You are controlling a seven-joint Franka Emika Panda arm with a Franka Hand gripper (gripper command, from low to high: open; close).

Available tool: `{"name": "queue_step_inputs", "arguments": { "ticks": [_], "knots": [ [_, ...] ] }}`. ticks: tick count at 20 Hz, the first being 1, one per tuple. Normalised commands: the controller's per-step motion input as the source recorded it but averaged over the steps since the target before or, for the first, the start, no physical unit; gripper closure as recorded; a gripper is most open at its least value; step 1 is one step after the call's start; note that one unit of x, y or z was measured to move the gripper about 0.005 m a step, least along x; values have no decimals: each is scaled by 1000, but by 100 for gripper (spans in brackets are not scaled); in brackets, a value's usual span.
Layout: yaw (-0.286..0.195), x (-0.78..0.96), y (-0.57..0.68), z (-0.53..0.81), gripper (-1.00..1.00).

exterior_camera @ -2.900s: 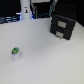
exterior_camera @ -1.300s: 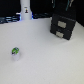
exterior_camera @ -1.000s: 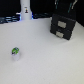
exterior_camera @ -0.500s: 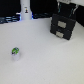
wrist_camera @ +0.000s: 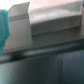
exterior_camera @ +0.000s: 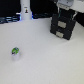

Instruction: Open the kcup holder, insert the kcup into the holder, and close the kcup holder

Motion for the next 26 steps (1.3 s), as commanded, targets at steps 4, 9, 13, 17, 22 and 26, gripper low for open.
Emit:
{"name": "queue_step_inputs", "arguments": {
  "ticks": [4,9,13,17,22,26],
  "knots": [
    [-16,-134,162,-464,-100],
    [-1,-200,17,-229,-100],
    [4,-127,-67,55,-100],
    [-12,-472,-437,254,-100],
    [-1,-239,-155,-175,-100],
    [1,-188,135,-476,-100]
  ]
}}
